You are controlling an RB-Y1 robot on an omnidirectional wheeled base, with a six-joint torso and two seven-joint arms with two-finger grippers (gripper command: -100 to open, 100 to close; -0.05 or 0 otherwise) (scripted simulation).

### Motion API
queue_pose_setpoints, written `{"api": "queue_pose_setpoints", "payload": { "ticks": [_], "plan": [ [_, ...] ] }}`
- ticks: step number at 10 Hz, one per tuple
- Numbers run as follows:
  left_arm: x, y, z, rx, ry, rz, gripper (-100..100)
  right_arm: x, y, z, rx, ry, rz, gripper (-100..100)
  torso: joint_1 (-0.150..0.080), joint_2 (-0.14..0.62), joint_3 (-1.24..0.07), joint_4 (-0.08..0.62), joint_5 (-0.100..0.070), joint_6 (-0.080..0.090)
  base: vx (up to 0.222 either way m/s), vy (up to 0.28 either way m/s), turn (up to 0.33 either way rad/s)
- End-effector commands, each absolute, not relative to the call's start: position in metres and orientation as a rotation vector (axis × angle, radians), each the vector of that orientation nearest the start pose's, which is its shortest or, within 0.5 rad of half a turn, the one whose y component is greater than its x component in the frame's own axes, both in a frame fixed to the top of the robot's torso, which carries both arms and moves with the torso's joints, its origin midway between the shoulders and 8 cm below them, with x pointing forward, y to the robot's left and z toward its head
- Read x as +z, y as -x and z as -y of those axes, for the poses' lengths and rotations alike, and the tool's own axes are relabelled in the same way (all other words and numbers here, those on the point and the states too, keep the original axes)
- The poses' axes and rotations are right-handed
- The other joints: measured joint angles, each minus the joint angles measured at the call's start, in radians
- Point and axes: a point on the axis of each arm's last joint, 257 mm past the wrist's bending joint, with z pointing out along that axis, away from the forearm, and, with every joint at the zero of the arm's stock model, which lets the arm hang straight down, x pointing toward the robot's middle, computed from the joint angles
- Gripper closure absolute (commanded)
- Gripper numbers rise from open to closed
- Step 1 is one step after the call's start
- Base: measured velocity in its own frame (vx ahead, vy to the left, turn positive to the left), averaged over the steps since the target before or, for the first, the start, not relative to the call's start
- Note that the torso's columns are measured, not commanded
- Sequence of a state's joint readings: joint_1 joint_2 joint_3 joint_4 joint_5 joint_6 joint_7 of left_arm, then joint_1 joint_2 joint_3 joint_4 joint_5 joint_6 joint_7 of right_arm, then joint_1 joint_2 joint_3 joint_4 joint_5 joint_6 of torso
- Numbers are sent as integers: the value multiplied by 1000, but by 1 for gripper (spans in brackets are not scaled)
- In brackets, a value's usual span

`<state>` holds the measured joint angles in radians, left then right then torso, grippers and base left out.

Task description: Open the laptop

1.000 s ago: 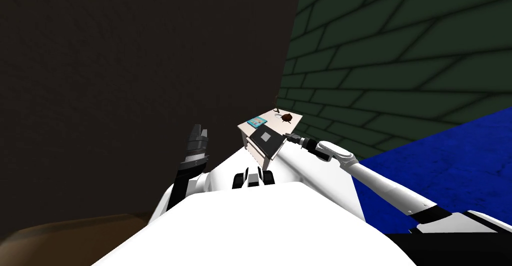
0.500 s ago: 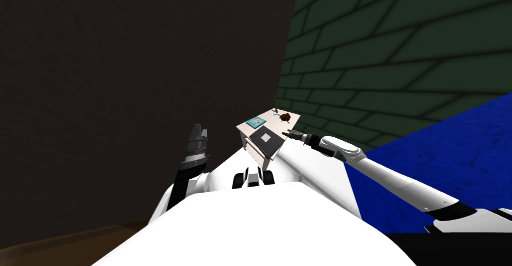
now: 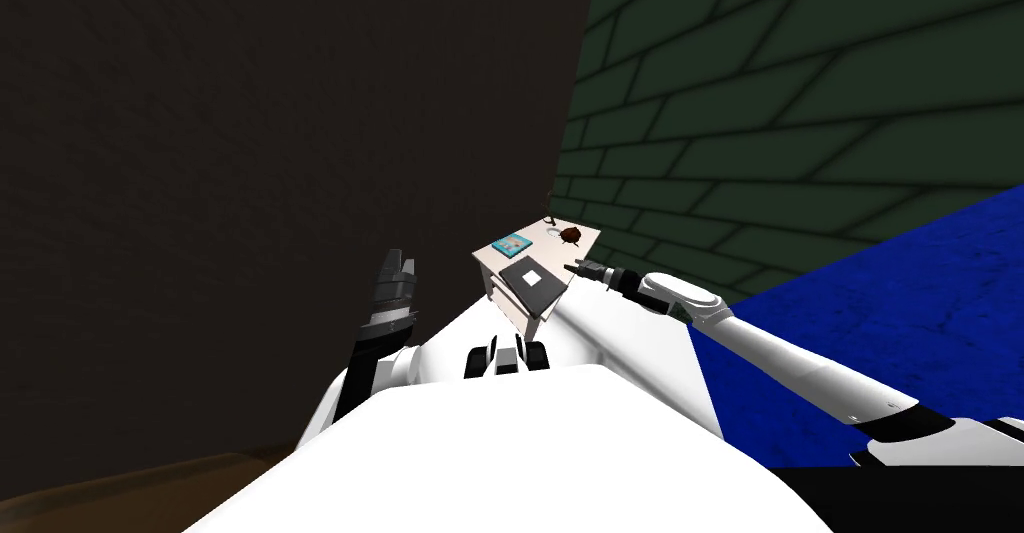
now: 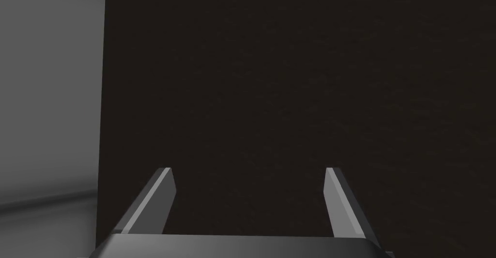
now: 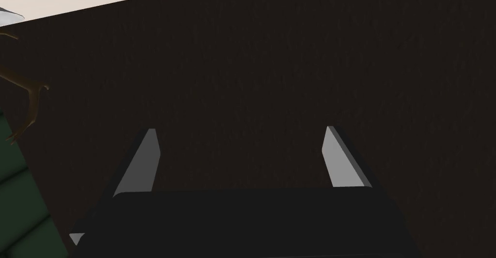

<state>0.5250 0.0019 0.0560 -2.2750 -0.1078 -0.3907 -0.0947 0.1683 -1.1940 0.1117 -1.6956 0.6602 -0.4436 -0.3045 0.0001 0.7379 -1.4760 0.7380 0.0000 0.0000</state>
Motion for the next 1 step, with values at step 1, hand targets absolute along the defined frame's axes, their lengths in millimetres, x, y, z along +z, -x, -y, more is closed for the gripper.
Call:
{"api": "queue_pose_setpoints", "payload": {
  "ticks": [1],
  "plan": [
    [-8, -358, -296, -1044, 653, -787, 0, -170, -458, 350, 495, 362, -1867, 0, 0, 0, 0, 0, 0, 0, 0, 0, 0]
  ]
}}
